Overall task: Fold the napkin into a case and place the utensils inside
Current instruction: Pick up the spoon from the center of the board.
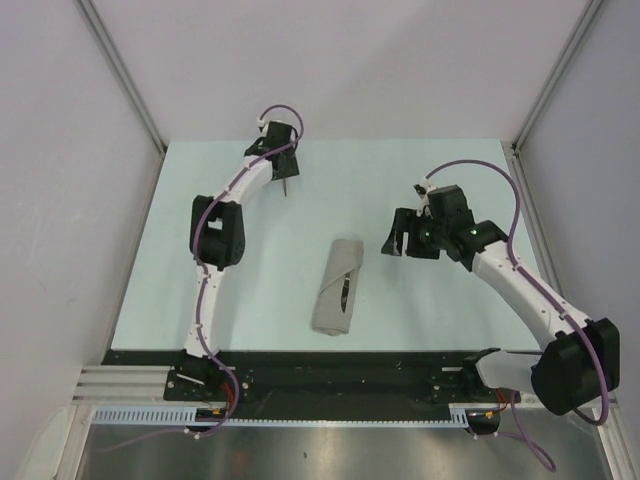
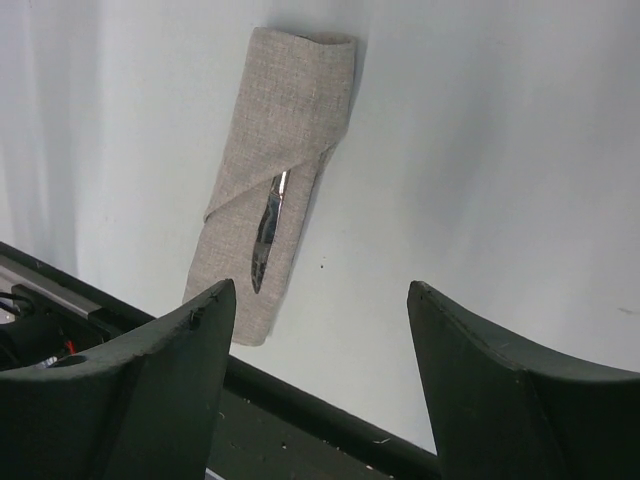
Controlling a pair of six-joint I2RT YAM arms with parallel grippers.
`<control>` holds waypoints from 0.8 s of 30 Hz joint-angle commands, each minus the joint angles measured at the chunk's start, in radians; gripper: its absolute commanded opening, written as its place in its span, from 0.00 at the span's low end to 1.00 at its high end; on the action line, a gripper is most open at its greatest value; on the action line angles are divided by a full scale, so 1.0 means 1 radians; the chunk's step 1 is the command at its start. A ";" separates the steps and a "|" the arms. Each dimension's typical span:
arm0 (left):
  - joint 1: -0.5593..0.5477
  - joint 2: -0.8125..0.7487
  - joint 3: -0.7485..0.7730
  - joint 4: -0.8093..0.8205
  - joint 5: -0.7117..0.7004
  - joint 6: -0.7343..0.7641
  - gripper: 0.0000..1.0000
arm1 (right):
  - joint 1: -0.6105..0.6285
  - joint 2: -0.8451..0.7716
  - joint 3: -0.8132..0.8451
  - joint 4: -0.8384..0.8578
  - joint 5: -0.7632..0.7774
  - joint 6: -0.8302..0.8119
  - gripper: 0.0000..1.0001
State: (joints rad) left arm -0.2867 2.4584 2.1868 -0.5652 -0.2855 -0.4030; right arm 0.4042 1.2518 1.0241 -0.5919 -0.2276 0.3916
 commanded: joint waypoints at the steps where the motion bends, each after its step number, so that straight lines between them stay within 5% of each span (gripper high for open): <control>1: 0.038 0.016 0.057 0.040 0.041 -0.104 0.64 | -0.027 -0.070 -0.032 0.023 -0.039 -0.008 0.73; 16: 0.040 0.188 0.200 -0.074 0.154 -0.161 0.52 | -0.105 -0.147 -0.094 0.050 -0.104 0.019 0.74; 24: 0.020 0.244 0.292 -0.258 0.109 -0.157 0.30 | -0.149 -0.184 -0.104 0.049 -0.130 0.010 0.74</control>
State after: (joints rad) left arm -0.2470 2.6541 2.4340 -0.6670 -0.1715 -0.5610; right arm 0.2813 1.1080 0.9176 -0.5694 -0.3252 0.4072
